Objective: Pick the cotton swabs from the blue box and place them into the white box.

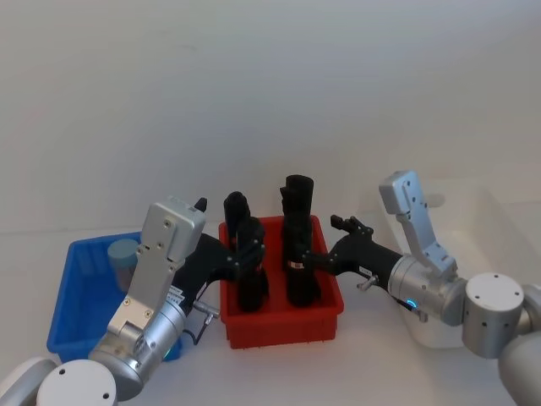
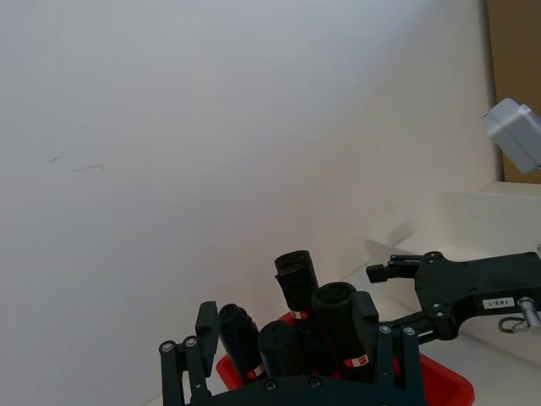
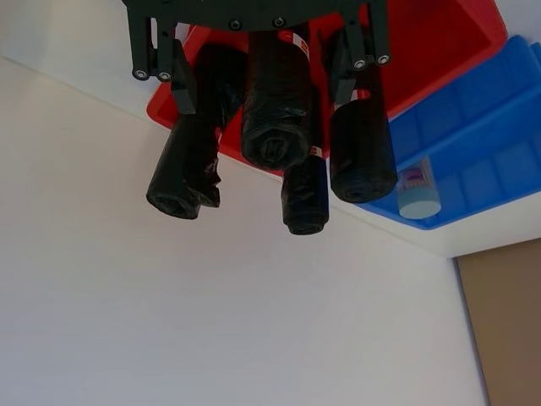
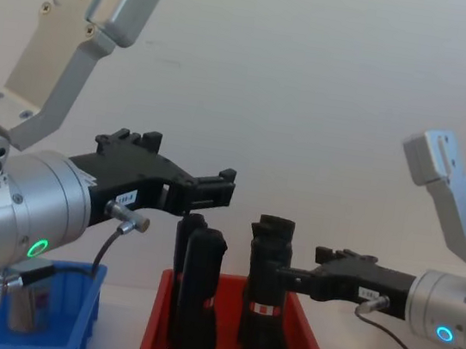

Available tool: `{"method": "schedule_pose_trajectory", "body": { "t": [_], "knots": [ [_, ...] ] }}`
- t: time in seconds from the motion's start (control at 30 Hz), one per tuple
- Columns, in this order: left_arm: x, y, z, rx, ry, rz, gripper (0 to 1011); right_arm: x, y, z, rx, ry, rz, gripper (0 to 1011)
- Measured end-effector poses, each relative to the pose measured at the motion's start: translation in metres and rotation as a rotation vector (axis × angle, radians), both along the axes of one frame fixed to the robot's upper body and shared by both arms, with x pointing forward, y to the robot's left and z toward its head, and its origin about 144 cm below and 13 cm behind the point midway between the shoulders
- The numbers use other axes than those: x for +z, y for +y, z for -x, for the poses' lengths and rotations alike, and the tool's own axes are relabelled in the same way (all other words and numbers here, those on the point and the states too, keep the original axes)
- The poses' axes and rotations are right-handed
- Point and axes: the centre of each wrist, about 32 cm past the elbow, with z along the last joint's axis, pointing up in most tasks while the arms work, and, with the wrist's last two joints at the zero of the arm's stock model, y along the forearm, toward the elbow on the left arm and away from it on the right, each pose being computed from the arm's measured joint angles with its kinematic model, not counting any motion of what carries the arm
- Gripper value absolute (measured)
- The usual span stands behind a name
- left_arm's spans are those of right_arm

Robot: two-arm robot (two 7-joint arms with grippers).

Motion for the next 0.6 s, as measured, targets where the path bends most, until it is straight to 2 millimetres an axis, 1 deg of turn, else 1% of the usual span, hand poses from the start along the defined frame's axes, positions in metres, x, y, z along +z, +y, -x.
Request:
{"method": "schedule_pose_trajectory", "body": {
  "t": [0.57,0.6],
  "knots": [
    [0.0,0.0,0.0,0.0,0.0,0.0,1000,-0.003,0.009,-0.025,0.05,0.024,0.016,1002],
    [0.0,0.0,0.0,0.0,0.0,0.0,999,-0.003,0.01,-0.027,0.056,0.027,0.017,980]
  ]
}}
